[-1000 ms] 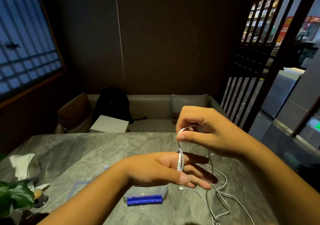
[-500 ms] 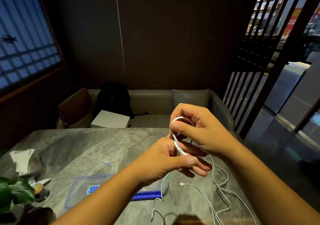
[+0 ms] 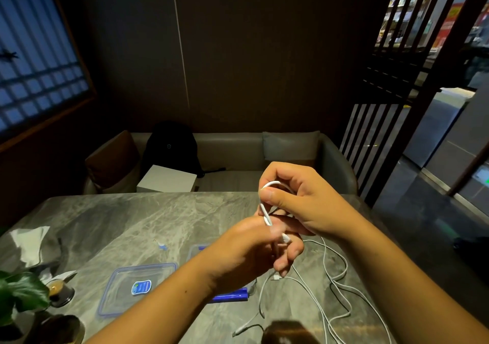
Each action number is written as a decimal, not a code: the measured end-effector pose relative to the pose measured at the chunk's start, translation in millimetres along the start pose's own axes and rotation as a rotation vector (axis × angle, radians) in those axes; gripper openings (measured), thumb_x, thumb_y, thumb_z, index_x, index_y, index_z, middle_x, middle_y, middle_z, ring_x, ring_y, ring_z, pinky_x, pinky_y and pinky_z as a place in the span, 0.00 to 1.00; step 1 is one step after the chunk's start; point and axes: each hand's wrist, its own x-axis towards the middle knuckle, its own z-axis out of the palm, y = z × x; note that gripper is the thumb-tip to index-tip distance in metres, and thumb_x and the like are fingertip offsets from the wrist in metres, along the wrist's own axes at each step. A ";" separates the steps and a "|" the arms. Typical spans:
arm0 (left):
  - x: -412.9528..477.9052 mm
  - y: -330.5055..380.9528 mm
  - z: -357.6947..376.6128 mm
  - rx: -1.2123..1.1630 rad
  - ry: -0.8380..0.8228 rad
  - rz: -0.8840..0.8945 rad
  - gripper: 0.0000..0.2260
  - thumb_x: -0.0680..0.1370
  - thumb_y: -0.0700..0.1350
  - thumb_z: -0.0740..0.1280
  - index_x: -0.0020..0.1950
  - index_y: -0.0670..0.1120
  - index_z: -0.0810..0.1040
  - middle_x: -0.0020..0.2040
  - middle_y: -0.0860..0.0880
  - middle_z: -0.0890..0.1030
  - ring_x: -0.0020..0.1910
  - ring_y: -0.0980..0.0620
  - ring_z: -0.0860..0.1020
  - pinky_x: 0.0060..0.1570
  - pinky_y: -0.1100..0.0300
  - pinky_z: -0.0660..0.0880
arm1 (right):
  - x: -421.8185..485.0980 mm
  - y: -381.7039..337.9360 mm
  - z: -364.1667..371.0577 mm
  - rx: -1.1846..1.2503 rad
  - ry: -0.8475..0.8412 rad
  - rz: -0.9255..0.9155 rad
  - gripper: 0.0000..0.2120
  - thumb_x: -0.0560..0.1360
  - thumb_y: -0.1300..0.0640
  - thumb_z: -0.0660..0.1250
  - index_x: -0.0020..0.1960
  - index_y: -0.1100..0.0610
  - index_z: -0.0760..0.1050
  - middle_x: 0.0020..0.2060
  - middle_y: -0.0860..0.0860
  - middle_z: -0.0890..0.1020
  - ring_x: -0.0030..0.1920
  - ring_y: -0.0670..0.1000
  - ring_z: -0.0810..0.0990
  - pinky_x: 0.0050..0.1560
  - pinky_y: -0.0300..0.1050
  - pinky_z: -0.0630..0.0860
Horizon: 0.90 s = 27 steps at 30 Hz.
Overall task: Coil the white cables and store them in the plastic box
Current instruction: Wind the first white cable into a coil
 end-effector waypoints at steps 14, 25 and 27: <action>-1.0 1.7 -7.0 0.039 -0.088 -0.032 0.21 0.83 0.47 0.53 0.69 0.33 0.68 0.59 0.36 0.80 0.55 0.40 0.80 0.60 0.49 0.75 | 2.9 5.1 -5.0 0.133 -0.041 0.072 0.03 0.78 0.61 0.67 0.47 0.61 0.78 0.39 0.57 0.83 0.42 0.58 0.85 0.44 0.43 0.80; -1.8 8.3 -7.0 -0.015 -0.190 -0.097 0.20 0.83 0.46 0.56 0.74 0.43 0.69 0.71 0.41 0.74 0.68 0.41 0.75 0.58 0.55 0.79 | 10.3 13.8 -4.8 0.200 -0.108 0.148 0.06 0.77 0.59 0.68 0.45 0.61 0.81 0.35 0.51 0.81 0.34 0.47 0.79 0.37 0.37 0.76; -0.9 9.9 -5.7 -0.016 -0.216 -0.090 0.19 0.83 0.46 0.56 0.73 0.43 0.70 0.71 0.42 0.75 0.68 0.42 0.75 0.58 0.55 0.79 | 11.0 18.2 -0.6 0.198 -0.119 0.164 0.08 0.78 0.60 0.66 0.43 0.61 0.80 0.32 0.48 0.81 0.33 0.46 0.77 0.36 0.37 0.74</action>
